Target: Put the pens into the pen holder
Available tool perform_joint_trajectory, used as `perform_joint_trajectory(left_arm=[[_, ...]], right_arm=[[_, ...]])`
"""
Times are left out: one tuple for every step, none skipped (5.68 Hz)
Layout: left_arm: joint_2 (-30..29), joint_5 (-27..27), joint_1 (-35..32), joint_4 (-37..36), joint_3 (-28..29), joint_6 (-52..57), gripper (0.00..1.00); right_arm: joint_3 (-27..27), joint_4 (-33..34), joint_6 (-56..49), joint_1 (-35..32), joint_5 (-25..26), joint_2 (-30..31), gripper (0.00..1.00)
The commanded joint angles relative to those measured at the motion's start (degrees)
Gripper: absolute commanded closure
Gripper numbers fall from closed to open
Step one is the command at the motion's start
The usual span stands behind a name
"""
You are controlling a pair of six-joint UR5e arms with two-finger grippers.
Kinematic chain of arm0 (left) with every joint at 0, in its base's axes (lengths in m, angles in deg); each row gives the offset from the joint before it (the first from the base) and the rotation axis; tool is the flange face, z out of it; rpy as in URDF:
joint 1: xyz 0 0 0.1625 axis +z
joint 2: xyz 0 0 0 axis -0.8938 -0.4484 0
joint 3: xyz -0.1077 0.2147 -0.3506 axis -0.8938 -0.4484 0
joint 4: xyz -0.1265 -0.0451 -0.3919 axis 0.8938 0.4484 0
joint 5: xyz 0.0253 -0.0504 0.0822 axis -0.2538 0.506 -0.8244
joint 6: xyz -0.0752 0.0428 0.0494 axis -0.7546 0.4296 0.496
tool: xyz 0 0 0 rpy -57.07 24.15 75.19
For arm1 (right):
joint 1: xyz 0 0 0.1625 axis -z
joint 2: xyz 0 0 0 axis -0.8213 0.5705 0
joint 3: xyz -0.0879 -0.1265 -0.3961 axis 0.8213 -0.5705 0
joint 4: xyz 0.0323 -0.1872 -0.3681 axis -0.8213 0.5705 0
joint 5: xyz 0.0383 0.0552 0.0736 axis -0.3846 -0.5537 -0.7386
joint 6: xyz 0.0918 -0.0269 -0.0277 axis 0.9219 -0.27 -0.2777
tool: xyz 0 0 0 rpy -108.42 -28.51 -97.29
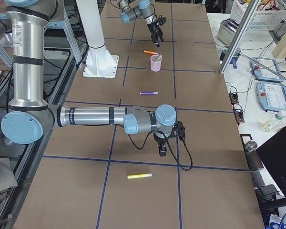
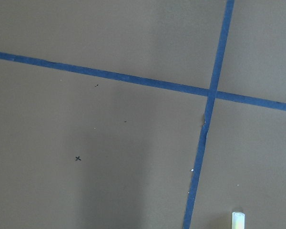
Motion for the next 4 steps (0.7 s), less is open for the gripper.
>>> perform_joint_trajectory(left_arm=[[9.4,11.7,-9.1,-0.1,-1.7,11.8,0.00],[12.9,15.4,-13.9,-0.1,-1.8,17.1,0.00],[14.2,17.0,-15.8,0.0,-1.8,17.6,0.00],[14.0,17.0,-15.8,0.0,-1.8,17.6,0.00]], right_arm=[[-7.2,-2.7,0.0,1.1,0.4,-0.8,0.00],[-16.0,-11.4,0.0,1.4,0.4,-0.8,0.00],[-22.1,-18.3,0.7,1.6,0.5,-0.8,0.01],[-27.2,-19.3,1.0,2.6,0.9,-0.8,0.02]])
